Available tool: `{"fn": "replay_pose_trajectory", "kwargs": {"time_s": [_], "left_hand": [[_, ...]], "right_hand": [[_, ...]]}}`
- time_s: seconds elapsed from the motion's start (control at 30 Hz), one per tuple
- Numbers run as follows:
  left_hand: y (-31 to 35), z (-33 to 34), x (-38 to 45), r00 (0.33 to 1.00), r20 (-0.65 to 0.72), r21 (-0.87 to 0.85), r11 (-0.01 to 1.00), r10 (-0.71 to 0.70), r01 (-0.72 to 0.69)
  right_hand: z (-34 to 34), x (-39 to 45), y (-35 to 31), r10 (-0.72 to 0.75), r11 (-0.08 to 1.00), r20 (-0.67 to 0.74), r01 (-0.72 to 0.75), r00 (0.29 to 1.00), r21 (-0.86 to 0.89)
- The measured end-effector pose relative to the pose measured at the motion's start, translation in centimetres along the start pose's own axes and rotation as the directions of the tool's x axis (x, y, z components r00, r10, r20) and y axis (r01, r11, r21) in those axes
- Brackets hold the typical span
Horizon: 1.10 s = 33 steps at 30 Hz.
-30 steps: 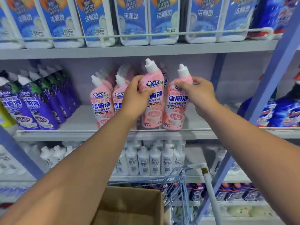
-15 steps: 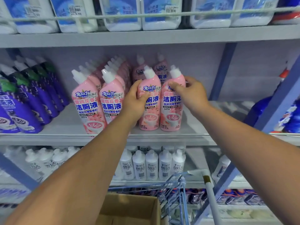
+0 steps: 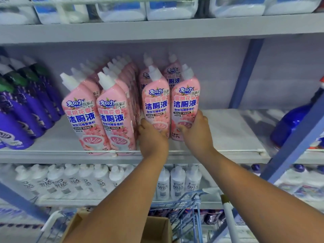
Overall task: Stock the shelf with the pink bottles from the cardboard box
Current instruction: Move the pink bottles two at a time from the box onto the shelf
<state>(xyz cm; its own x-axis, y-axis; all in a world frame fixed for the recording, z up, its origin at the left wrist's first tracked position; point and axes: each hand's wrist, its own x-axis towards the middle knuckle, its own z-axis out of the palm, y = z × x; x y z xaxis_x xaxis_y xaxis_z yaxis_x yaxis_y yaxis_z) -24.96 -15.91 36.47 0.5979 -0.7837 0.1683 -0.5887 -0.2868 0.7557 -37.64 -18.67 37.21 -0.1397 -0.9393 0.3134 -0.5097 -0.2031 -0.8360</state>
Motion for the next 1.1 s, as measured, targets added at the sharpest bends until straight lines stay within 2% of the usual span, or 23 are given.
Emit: {"fn": "replay_pose_trajectory", "kwargs": {"time_s": [0.2,0.47,0.73,0.9,1.0,1.1], "left_hand": [[-0.2,1.9,3.2,0.999,-0.041,-0.070,0.998,0.000,-0.003],[-1.1,4.5,7.6,0.999,-0.049,-0.137,0.991,-0.019,0.012],[-1.2,5.6,9.7,0.991,-0.005,-0.134,0.982,-0.136,0.134],[-1.2,6.1,10.0,0.991,0.010,-0.092,0.987,-0.130,0.131],[-1.1,6.0,10.1,0.989,0.012,-0.073,0.987,-0.145,0.145],[-0.9,5.9,10.9,0.983,0.022,-0.144,0.973,-0.180,0.181]], "right_hand": [[2.5,3.9,0.7,0.023,0.999,0.022,-0.024,0.999,0.046],[5.9,9.0,1.0,0.053,0.998,0.079,-0.054,0.995,0.016],[7.6,11.6,1.6,0.005,0.997,0.106,-0.014,0.994,0.076],[8.3,12.0,1.5,0.035,0.999,0.073,-0.036,0.997,0.015],[8.1,12.1,1.4,0.069,0.997,0.123,-0.065,0.990,-0.040],[6.8,11.4,0.8,0.095,0.990,0.188,-0.073,0.977,-0.123]]}}
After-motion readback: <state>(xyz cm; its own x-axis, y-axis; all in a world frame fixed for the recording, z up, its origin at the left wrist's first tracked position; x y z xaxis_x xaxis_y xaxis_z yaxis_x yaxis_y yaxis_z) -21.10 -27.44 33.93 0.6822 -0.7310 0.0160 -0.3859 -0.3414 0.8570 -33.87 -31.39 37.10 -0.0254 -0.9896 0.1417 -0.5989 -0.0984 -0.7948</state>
